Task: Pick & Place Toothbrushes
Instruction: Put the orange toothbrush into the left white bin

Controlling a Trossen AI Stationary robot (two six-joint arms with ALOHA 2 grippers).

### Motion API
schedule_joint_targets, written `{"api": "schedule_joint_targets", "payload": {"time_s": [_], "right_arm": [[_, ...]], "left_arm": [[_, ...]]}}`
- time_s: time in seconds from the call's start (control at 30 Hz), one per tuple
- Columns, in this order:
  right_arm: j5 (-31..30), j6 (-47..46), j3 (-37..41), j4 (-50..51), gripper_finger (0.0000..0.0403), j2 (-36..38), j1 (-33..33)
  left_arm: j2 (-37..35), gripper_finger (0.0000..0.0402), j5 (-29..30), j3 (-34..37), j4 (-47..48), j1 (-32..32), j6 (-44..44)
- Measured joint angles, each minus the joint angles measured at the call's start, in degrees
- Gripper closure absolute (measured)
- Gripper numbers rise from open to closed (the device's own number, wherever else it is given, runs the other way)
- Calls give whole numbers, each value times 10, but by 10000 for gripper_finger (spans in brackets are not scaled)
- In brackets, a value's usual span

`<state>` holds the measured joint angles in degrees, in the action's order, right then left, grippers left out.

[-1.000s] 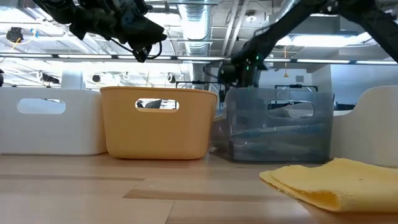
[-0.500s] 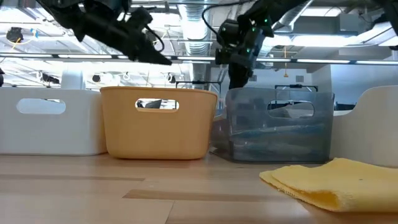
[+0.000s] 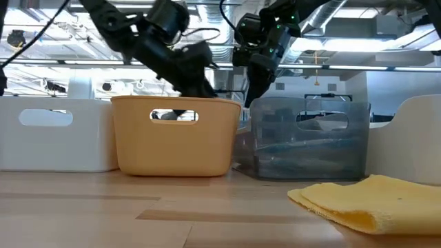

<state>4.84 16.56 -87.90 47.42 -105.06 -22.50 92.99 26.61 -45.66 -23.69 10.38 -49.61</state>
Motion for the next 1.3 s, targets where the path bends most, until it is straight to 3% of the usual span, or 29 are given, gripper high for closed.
{"api": "schedule_joint_targets", "payload": {"time_s": [0.33, 0.63, 0.93, 1.07, 1.2, 1.3], "right_arm": [[0, -1, 0, 0, 403, 0, -9], [0, -1, 0, 1, 403, 0, -4], [0, -1, 0, -1, 403, 0, -4], [0, -1, 0, -1, 403, 0, -4], [-3, -13, -1, -11, 398, 0, -5], [-7, -21, -12, 1, 373, 0, -5]], "left_arm": [[67, 211, 17, -55, -9, -2, -31], [74, 208, 19, -66, -9, 26, -22], [74, 255, 19, -66, -8, 28, -20], [74, 303, 24, -66, -4, 28, -7], [74, 381, 45, -65, 17, 21, -6], [74, 384, 53, -65, 26, 15, 11]]}}
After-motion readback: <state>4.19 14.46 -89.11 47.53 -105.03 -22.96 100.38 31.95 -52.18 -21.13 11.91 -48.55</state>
